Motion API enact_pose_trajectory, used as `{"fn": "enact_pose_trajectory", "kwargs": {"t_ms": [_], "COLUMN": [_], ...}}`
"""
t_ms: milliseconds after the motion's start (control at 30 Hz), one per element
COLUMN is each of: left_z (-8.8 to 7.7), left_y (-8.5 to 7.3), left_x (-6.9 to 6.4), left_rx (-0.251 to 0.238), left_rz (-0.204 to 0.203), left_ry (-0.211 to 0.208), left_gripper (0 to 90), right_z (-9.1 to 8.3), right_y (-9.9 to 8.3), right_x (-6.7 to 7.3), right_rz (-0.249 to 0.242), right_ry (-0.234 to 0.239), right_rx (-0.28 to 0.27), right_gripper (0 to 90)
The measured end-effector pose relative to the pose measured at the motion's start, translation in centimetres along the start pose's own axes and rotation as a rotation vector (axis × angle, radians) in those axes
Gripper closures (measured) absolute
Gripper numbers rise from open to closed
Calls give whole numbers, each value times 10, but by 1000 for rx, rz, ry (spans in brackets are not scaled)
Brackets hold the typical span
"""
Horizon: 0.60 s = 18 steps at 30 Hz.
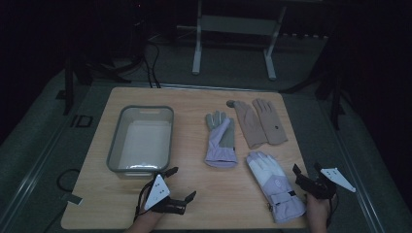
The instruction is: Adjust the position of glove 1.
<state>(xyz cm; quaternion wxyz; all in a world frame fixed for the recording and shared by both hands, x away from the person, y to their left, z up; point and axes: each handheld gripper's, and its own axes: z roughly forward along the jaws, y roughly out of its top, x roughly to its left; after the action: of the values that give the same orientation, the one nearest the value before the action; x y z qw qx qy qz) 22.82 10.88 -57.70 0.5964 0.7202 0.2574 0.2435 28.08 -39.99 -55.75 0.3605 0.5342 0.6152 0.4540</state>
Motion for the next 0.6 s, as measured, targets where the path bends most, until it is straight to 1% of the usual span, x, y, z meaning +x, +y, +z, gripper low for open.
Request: {"fn": "enact_pose_trajectory", "kwargs": {"t_ms": [33, 133, 167, 200, 233, 267, 300, 333, 367, 400, 467, 500, 533, 567, 600], "left_z": [1, 0, 0, 0, 0, 0, 0, 0, 0, 0, 0, 0, 0, 0, 0], "left_y": [0, 0, 0, 0, 0, 0, -1, -1, -1, -1, -1, 0, 0, 0, 0], "left_x": [1, 1, 2, 3, 4, 4, 4, 4, 4, 4, 4, 5, 5, 6, 6], "left_rx": [-6, -9, -11, -9, -11, -11, -13, -13, -14, -13, -12, -5, -5, -3, 1], "left_rz": [-3, -6, -16, -23, -31, -31, -40, -40, -36, -30, -31, -45, -45, -60, -67], "left_ry": [-2, -5, -6, -6, -8, -8, -7, -7, -7, -5, -4, 2, 2, 9, 13], "left_gripper": [28, 28, 28, 28, 28, 28, 28, 28, 28, 28, 28, 28, 28, 28, 28], "right_z": [0, 0, 1, 1, 1, 1, 2, 2, 2, 1, 0, -1, -2, -4, -4], "right_y": [0, 0, 1, 1, 2, 2, 4, 4, 9, 12, 20, 24, 28, 34, 37], "right_x": [-1, -1, -3, -4, -4, -4, -7, -7, -9, -10, -13, -14, -15, -16, -16], "right_rz": [11, 12, 21, 17, 23, 23, 40, 40, 38, 40, 57, 62, 62, 61, 61], "right_ry": [0, -1, 3, 5, 0, 0, -4, -4, -27, -37, -38, -43, -51, -52, -55], "right_rx": [-2, 6, 9, 13, 21, 21, 35, 35, 54, 61, 71, 71, 70, 72, 79], "right_gripper": [125, 122, 112, 112, 112, 112, 112, 112, 112, 112, 112, 112, 112, 111, 112]}}
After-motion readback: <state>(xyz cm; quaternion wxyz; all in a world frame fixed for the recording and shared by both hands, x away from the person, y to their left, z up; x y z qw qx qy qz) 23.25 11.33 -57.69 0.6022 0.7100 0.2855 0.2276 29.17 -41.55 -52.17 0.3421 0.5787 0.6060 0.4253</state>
